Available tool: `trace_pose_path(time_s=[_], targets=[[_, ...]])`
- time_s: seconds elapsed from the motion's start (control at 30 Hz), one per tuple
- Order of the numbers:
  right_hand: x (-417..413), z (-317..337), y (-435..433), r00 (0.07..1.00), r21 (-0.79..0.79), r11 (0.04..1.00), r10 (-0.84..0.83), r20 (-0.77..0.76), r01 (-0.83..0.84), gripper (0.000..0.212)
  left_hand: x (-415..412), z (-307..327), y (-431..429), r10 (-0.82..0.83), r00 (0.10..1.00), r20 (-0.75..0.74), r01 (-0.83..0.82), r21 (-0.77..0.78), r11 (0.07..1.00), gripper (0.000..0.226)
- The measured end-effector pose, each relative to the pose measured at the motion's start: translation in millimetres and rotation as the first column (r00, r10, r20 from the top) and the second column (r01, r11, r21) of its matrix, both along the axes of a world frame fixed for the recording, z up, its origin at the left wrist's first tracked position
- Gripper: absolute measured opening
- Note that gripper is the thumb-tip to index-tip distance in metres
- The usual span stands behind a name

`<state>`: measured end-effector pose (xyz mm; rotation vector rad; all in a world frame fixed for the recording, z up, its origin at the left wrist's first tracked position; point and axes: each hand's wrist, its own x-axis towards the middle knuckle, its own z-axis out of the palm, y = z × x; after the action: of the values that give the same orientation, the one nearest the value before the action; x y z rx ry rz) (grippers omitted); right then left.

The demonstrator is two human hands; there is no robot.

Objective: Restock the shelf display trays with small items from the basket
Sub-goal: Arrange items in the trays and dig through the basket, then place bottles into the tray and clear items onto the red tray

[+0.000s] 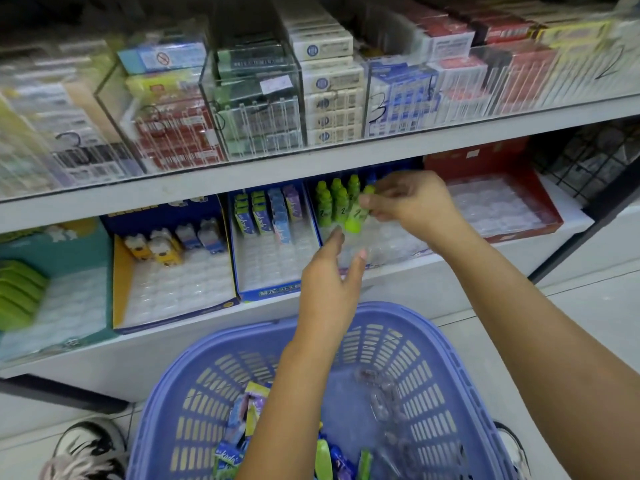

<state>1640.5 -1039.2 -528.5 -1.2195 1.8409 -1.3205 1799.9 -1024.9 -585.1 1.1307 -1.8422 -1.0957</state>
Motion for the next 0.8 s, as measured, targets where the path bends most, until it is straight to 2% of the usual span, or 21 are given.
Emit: trace_pose_path(time_s=[0.1, 0.17, 0.23, 0.4, 0.57, 0.67, 0.73, 0.8], targets=[[-14, -11, -27, 0.942, -0.025, 0.990, -0.141, -0.305, 0.140, 0.021, -7, -11, 6, -0.111, 0.931, 0.347, 0.174, -0.157, 0.972, 0.058], [-18, -22, -41, 0.931, 0.014, 0.993, -0.104, -0.350, 0.116, 0.020, -10, -19, 11, -0.130, 0.867, 0.480, 0.248, -0.190, 0.950, 0.061], [-18, -32, -51, 0.927, 0.039, 0.997, -0.050, -0.373, 0.070, 0.018, -10, -26, 13, -0.111, 0.830, 0.547, 0.277, -0.232, 0.932, 0.065], [-25, -38, -61, 0.889, 0.098, 0.994, 0.091, -0.449, -0.052, 0.018, -10, -34, 13, -0.092, 0.844, 0.528, 0.274, -0.278, 0.921, 0.066], [-24, -42, -61, 0.880, 0.090, 0.996, 0.050, -0.472, -0.008, 0.022, -12, -36, 12, -0.086, 0.838, 0.539, 0.274, -0.280, 0.920, 0.068], [-20, -34, -58, 0.862, 0.171, 0.985, 0.092, -0.499, -0.006, 0.026, -10, -31, 10, -0.130, 0.830, 0.542, 0.306, -0.248, 0.919, 0.067], [-16, -23, -51, 0.804, 0.243, 0.970, 0.151, -0.575, -0.008, 0.032, -5, -26, 13, -0.163, 0.872, 0.462, 0.288, -0.213, 0.934, 0.061], [-8, -16, -38, 0.760, 0.245, 0.969, 0.150, -0.632, 0.013, 0.042, 3, -25, 19, -0.124, 0.948, 0.294, 0.190, -0.210, 0.959, 0.048]])
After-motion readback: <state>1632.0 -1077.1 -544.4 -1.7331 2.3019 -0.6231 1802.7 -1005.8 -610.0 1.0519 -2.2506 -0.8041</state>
